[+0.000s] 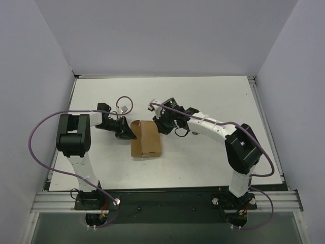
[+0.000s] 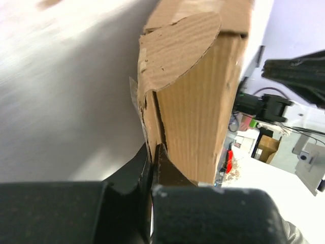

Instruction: Unpack the express box

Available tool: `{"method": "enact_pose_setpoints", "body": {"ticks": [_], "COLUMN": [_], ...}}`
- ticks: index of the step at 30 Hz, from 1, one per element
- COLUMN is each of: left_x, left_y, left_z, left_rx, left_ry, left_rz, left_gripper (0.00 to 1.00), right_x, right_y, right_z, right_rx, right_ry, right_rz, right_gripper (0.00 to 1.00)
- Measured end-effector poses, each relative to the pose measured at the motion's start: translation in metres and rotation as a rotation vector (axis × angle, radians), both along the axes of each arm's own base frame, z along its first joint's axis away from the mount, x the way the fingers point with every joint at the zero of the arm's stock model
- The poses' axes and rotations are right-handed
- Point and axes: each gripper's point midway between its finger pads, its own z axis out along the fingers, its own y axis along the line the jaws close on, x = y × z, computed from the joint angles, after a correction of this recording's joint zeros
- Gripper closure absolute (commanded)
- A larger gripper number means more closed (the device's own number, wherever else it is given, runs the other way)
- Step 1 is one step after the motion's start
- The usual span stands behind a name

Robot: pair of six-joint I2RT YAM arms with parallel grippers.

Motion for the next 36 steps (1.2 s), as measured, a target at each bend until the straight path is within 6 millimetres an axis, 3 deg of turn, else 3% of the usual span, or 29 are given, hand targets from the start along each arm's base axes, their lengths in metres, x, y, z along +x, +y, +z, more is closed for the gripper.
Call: {"method": "enact_pose_setpoints", "body": {"ticks": [4, 8, 10, 12, 15, 19, 22, 28, 31, 36], "left_x": [0.019, 0.042, 0.045, 0.046, 0.046, 0.042, 0.041, 0.037, 0.034, 0.034], "left_y": [-0.009, -0.018, -0.023, -0.031, -0.041, -0.044, -0.044, -0.044, -0.04, -0.029], "left_z": [0.044, 0.104, 0.125, 0.138, 0.142, 0.139, 0.139, 0.137, 0.129, 0.111], "left_rx": [-0.089, -0.164, -0.192, -0.221, -0.253, -0.271, -0.277, -0.282, -0.27, -0.211], "left_ry": [-0.089, -0.233, -0.277, -0.296, -0.275, -0.223, -0.211, -0.21, -0.198, -0.181], "left_rz": [0.024, 0.061, 0.068, 0.062, 0.063, 0.075, 0.075, 0.055, 0.044, 0.016], "left_gripper": [1.0, 1.0, 1.0, 1.0, 1.0, 1.0, 1.0, 1.0, 1.0, 1.0], "right_x": [0.014, 0.025, 0.03, 0.032, 0.031, 0.023, 0.016, 0.01, 0.01, 0.0], "right_y": [-0.011, -0.002, 0.004, 0.009, 0.014, 0.016, 0.011, -0.003, -0.017, -0.061], "right_z": [0.054, 0.118, 0.138, 0.143, 0.132, 0.095, 0.069, 0.042, 0.024, -0.024], "right_rx": [0.022, 0.117, 0.156, 0.171, 0.159, 0.112, 0.075, 0.018, -0.025, -0.131], "right_ry": [-0.145, -0.268, -0.301, -0.316, -0.298, -0.235, -0.183, -0.154, -0.149, -0.095], "right_rz": [0.023, 0.016, 0.01, 0.013, 0.023, 0.04, 0.038, 0.024, 0.014, -0.012], "right_gripper": [1.0, 1.0, 1.0, 1.0, 1.0, 1.0, 1.0, 1.0, 1.0, 1.0]}}
